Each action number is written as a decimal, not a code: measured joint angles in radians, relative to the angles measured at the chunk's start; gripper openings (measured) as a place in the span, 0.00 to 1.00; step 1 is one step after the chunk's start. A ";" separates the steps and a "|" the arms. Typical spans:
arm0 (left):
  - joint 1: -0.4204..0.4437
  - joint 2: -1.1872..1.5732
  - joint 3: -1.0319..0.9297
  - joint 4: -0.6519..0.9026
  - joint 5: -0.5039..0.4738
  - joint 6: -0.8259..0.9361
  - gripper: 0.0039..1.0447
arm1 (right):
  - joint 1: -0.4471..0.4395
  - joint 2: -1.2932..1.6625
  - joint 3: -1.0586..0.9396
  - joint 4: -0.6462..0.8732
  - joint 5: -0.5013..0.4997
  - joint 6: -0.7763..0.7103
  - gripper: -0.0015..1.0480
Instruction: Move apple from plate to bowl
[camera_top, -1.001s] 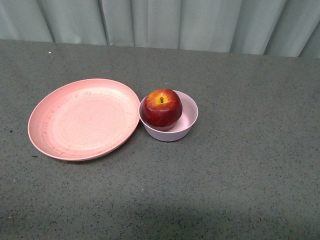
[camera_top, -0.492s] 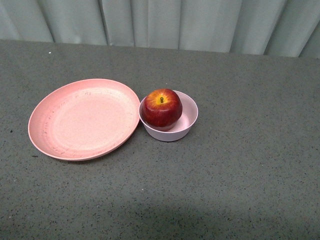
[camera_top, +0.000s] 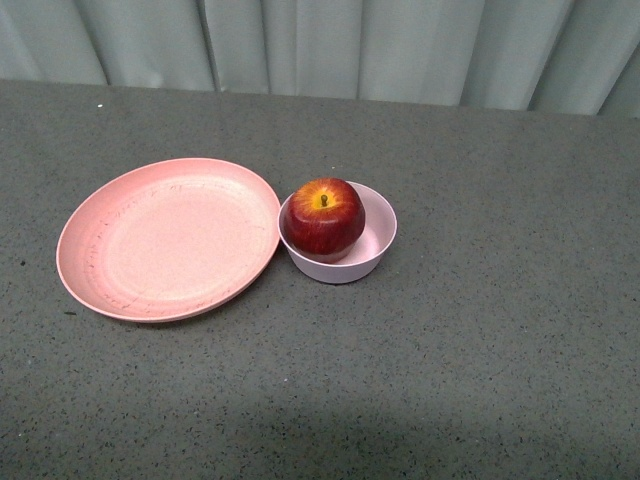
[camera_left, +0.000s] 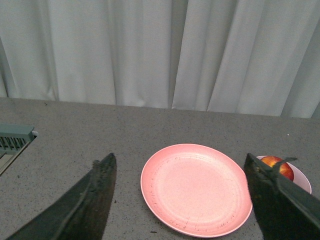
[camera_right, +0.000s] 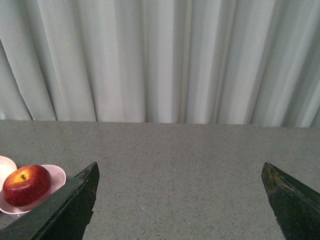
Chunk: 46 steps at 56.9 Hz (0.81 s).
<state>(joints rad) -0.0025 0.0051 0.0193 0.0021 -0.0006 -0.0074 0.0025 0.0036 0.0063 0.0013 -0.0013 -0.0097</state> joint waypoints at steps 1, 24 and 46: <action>0.000 0.000 0.000 0.000 0.000 0.000 0.78 | 0.000 0.000 0.000 0.000 0.000 0.000 0.91; 0.000 0.000 0.000 0.000 0.000 0.003 0.94 | 0.000 0.000 0.000 0.000 0.000 0.000 0.91; 0.000 0.000 0.000 0.000 0.000 0.003 0.94 | 0.000 0.000 0.000 0.000 0.000 0.000 0.91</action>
